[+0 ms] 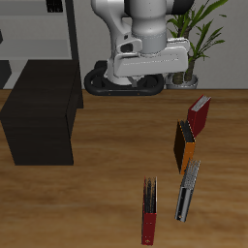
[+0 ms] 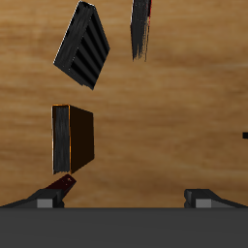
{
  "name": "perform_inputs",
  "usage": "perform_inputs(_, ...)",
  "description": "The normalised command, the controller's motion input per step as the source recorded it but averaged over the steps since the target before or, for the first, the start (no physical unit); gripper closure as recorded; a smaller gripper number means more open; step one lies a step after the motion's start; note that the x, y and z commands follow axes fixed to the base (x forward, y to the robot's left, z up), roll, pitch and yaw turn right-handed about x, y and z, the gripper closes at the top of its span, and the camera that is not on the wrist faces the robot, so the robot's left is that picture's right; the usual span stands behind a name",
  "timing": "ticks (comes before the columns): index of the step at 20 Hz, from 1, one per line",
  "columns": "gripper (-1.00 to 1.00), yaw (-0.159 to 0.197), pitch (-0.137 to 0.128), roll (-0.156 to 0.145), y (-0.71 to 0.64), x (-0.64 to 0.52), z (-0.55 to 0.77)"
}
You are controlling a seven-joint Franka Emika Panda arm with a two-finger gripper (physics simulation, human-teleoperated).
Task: Place the striped book flat on top of the shelf
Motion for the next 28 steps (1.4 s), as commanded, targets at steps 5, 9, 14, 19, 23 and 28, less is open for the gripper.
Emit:
perform_inputs(5,-1.00,-0.002,-0.037,-0.065,0.27,0.35,0.07)
perform_inputs(9,-1.00,0.009,-0.009,-0.009,0.25,0.24,0.01)
perform_inputs(14,-1.00,0.012,-0.016,-0.019,0.31,0.31,-0.05)
perform_inputs(19,-1.00,0.016,-0.022,-0.022,0.14,0.26,-0.02)
perform_inputs(23,-1.00,-0.029,-0.016,-0.020,-0.03,0.39,-0.02)
perform_inputs(28,-1.00,-0.021,-0.009,0.005,-0.03,0.32,-0.08)
